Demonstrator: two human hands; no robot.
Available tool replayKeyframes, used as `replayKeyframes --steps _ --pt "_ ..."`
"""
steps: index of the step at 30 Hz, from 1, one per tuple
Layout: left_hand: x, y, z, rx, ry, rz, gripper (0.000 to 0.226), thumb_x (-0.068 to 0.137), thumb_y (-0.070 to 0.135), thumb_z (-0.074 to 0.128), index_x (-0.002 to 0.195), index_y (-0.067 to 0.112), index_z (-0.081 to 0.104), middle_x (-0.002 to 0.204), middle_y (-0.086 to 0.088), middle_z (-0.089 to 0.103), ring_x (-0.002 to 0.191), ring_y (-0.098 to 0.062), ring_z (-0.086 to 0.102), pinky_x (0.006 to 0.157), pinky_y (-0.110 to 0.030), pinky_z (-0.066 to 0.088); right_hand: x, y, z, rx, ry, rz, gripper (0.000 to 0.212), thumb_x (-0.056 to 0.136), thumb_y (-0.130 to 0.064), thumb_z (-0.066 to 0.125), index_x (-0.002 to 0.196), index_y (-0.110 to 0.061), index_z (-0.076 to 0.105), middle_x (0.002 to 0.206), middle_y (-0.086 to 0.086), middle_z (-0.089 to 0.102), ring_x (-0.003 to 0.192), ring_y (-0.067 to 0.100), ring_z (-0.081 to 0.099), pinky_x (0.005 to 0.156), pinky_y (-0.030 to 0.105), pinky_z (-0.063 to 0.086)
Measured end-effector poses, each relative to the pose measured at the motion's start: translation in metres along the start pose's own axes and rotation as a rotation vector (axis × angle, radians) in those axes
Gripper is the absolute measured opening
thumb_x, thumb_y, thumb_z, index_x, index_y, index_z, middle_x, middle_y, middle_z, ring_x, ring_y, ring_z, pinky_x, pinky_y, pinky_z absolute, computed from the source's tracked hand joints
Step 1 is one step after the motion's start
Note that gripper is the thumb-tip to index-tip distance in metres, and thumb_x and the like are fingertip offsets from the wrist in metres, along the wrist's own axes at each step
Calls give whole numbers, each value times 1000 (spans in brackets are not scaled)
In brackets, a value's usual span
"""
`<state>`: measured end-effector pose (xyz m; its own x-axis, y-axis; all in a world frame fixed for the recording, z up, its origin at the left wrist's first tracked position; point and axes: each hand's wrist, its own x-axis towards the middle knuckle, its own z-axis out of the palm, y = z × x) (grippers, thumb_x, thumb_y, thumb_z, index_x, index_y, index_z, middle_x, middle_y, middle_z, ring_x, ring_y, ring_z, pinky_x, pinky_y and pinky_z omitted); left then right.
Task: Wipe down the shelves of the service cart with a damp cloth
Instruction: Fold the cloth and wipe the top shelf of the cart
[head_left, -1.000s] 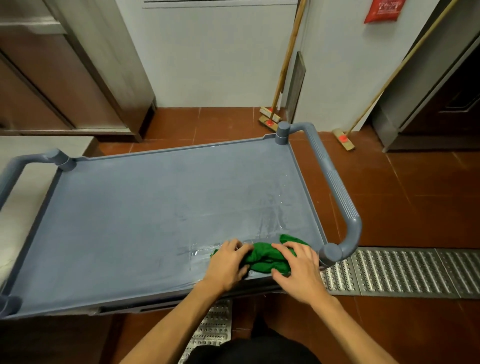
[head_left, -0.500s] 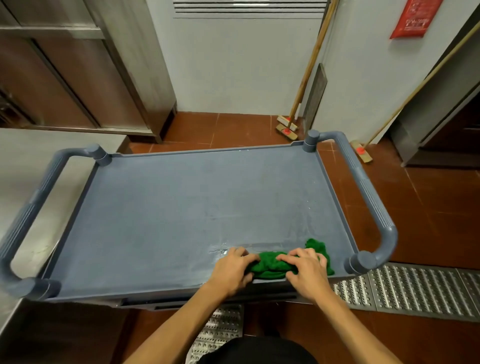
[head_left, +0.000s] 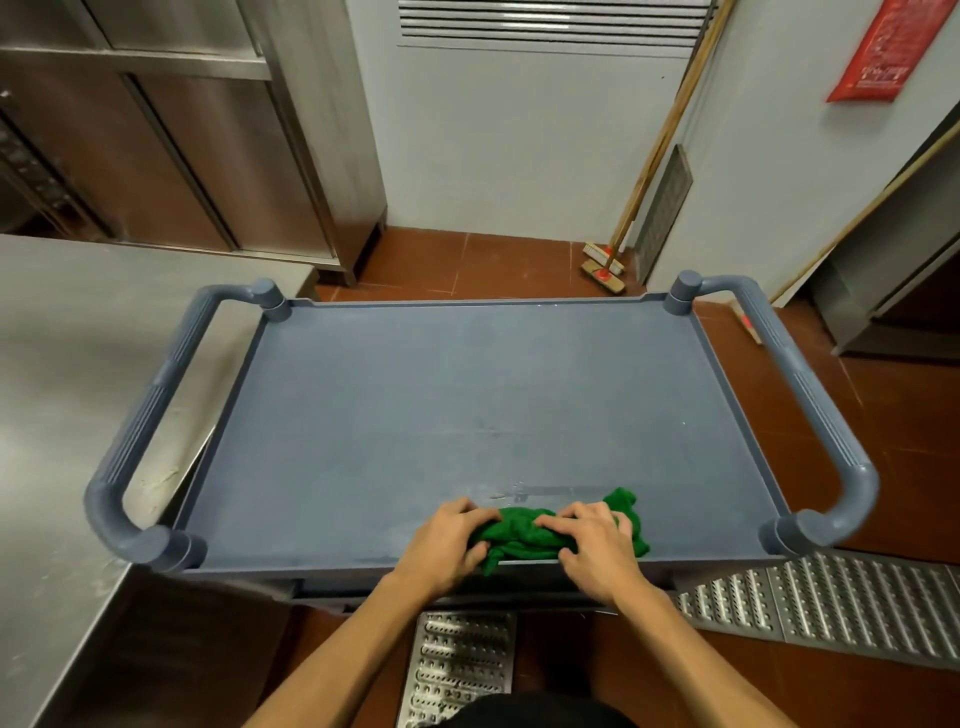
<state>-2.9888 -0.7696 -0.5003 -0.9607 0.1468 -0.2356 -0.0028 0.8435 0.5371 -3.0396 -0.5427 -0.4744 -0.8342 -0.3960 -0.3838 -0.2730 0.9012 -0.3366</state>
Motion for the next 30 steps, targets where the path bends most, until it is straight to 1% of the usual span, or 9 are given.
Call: replayKeyframes --steps 2,6,9,16,20,22,24,27,30 --pt "-10 -14 -8 -9 6 -18 46 88 27 56 134 27 55 119 -5 54 111 -26 55 94 -38 48 2 -17 4 4 -17 -12 56 87 -21 54 134 -52 50 129 -16 49 127 15 35 116 45 13" --pt "-28 -40 -20 -22 41 -41 44 91 24 58 135 24 56 121 -6 55 111 -25 56 96 -32 45 4 -52 14 -13 -31 -41 58 87 -18 52 137 -49 48 130 -14 50 128 17 34 116 46 13" --pt "-41 -55 -28 -34 66 -72 43 92 25 59 134 24 57 118 -7 55 110 -26 57 96 -34 46 7 -75 23 -1 -22 -43 60 85 -18 51 137 -48 48 131 -13 50 128 17 34 116 46 12" --pt "-69 -84 -42 -70 155 -139 43 89 21 60 132 24 60 112 -6 57 105 -27 60 92 -38 50 16 -112 41 -9 -47 -90 55 86 -33 51 138 -47 46 129 -12 51 128 18 34 115 46 14" --pt "-76 -80 -36 -58 222 -163 41 90 21 59 131 26 60 115 -4 58 107 -27 59 90 -40 50 18 -108 49 4 37 -124 59 85 -28 57 140 -45 45 128 -11 52 125 19 37 110 42 24" --pt "-77 -78 -34 -36 224 -166 40 92 23 58 131 27 60 117 -4 58 110 -27 58 90 -41 51 20 -94 53 -2 104 -133 67 86 -29 64 147 -38 38 137 -6 49 128 22 36 107 41 32" --pt "-77 -75 -35 -8 210 -180 40 92 29 56 132 29 58 118 -3 57 112 -27 57 89 -40 51 22 -77 54 3 169 -79 75 84 -40 69 150 -34 34 145 3 43 133 27 32 107 43 34" --pt "-80 -73 -31 91 234 -201 49 86 50 54 133 34 55 116 -6 55 107 -29 56 87 -41 51 24 -63 56 14 193 -32 76 81 -54 69 148 -37 38 142 8 42 133 30 33 106 46 34" --pt "-83 -71 -19 162 229 -257 56 89 50 57 142 36 45 117 -10 52 106 -33 56 88 -43 49 24 -66 60 67 193 -71 73 83 -46 70 148 -33 39 138 12 43 127 33 37 102 46 40"
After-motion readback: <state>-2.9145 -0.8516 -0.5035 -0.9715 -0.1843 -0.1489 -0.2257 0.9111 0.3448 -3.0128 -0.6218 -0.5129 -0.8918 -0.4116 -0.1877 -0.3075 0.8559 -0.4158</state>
